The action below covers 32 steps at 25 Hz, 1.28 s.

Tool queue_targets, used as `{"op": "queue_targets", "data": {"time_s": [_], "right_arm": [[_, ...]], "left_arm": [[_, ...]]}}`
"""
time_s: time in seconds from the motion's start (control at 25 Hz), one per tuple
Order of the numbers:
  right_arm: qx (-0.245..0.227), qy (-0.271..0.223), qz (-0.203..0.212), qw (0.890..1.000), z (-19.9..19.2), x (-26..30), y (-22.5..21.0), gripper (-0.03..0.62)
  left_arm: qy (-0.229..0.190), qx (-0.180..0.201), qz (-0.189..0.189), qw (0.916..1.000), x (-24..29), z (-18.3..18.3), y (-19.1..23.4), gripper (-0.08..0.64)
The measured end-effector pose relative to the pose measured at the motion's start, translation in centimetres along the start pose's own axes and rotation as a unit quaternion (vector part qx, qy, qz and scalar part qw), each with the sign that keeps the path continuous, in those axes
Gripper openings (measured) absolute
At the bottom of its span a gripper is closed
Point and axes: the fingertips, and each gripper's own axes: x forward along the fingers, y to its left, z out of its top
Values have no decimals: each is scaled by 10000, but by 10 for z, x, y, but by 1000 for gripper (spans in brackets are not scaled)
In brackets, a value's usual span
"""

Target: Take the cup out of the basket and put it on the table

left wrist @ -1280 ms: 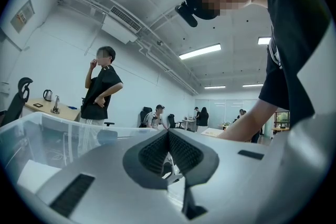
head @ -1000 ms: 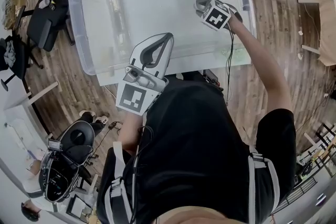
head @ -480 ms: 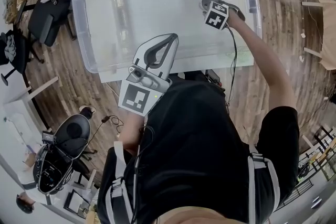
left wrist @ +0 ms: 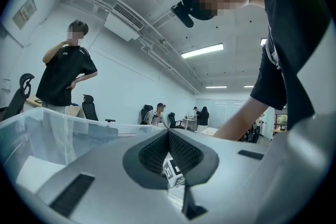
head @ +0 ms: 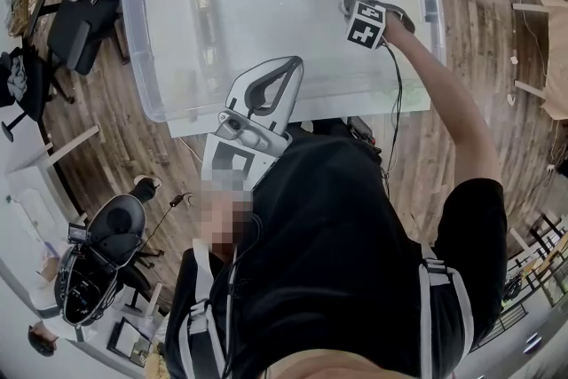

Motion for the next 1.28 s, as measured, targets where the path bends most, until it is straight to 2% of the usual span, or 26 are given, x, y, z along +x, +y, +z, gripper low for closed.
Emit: {"op": "queue_targets", "data": {"time_s": [0.2, 0.56, 1.04, 1.28], "right_arm": [[-93, -8, -67, 9999, 0, -1, -2, 29], [-70, -70, -119, 9999, 2, -8, -6, 28], [-106, -1138, -661, 9912, 54, -69, -14, 28], [170, -1679, -771, 9826, 72, -111, -12, 28]], "left_arm": [[-9, -2, -2, 10000, 1, 1, -1, 17], [-8, -8, 2, 10000, 1, 1, -2, 17], [-83, 48, -34, 9999, 0, 4, -9, 17], [-83, 67, -29, 9999, -2, 5, -13, 17]]}}
